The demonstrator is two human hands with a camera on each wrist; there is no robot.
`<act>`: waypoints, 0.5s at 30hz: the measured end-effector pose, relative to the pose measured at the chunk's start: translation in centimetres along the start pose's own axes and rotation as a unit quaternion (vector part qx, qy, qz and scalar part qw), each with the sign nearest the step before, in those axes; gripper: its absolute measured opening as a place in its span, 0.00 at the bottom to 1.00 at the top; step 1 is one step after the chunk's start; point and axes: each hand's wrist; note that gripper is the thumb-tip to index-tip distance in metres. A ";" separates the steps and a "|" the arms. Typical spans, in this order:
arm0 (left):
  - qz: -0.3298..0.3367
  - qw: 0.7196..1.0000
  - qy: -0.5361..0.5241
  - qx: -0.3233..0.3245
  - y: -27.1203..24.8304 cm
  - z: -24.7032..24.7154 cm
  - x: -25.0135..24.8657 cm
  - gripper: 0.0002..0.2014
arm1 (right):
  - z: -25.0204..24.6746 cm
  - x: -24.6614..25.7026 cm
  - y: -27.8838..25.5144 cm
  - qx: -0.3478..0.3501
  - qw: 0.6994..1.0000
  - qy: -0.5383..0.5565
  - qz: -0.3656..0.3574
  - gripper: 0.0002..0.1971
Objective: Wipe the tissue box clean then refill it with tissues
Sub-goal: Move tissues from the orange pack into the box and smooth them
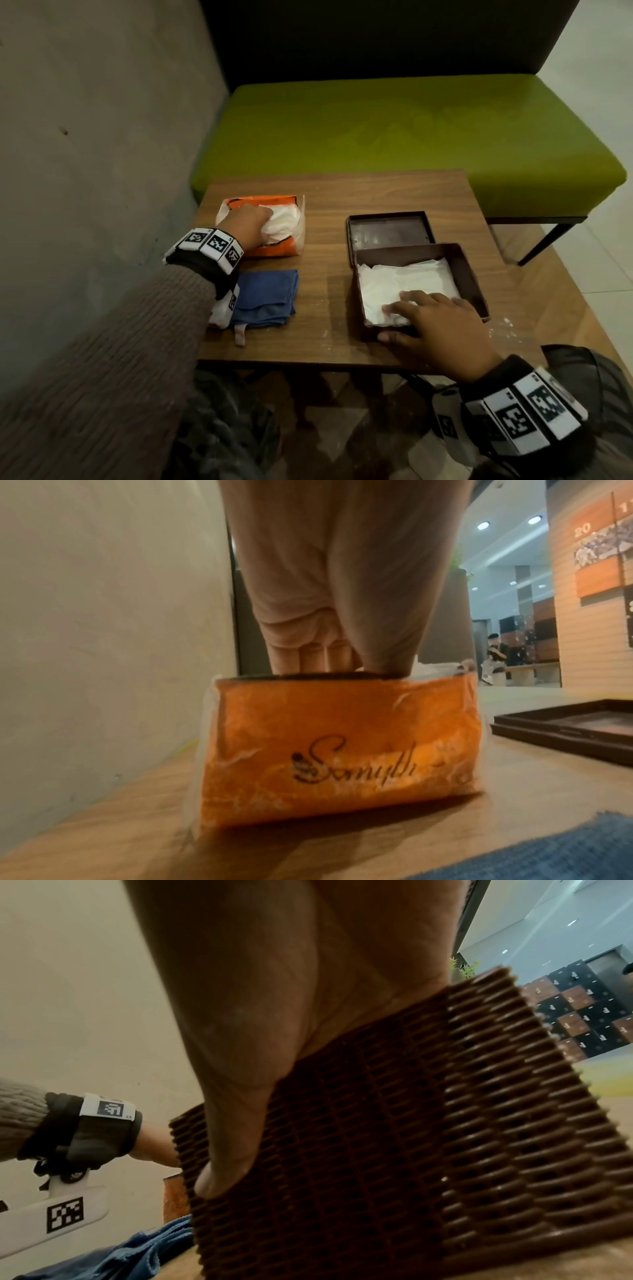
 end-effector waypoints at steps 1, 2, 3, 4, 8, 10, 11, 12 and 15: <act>-0.003 1.000 -0.012 -0.005 0.0 0.0 0.3 0.10 | 0.0 0.0 0.0 0.004 1.000 0.001 0.000 0.48; -0.006 1.000 -0.019 -0.006 0.0 -0.1 0.5 0.15 | -0.1 0.0 -0.1 0.007 1.000 0.003 -0.001 0.43; -0.005 1.000 -0.027 -0.004 -0.3 -0.3 0.5 0.19 | -0.1 0.0 -0.2 0.011 1.000 0.003 -0.001 0.39; -0.004 0.999 -0.039 -0.003 -0.5 -0.4 0.5 0.21 | -0.1 0.0 -0.2 0.013 1.000 0.004 -0.001 0.37; 0.009 0.999 -0.049 -0.011 -0.8 -0.6 0.4 0.20 | 0.0 -0.1 -0.1 0.010 1.000 0.006 0.000 0.43; 0.009 0.999 -0.048 -0.019 -0.8 -0.4 0.5 0.16 | 0.1 -0.1 0.0 0.005 1.000 0.008 -0.002 0.34; 0.013 0.999 -0.046 -0.024 -0.9 -0.4 0.4 0.14 | 0.2 -0.1 0.0 0.003 1.000 0.007 -0.004 0.32; 0.016 0.999 -0.041 -0.032 -1.0 -0.4 0.3 0.13 | 0.2 -0.1 0.0 0.002 1.000 0.008 -0.005 0.31; 0.009 0.996 -0.023 -0.085 -1.4 -0.4 -0.1 0.09 | 0.3 -0.2 0.1 0.000 1.000 0.017 -0.003 0.31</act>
Point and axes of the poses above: each hand's wrist, its own y-axis towards the middle knuckle, its own z-axis out of the palm, x = y × z, and after that the axes turned 1 degree about z, right-handed
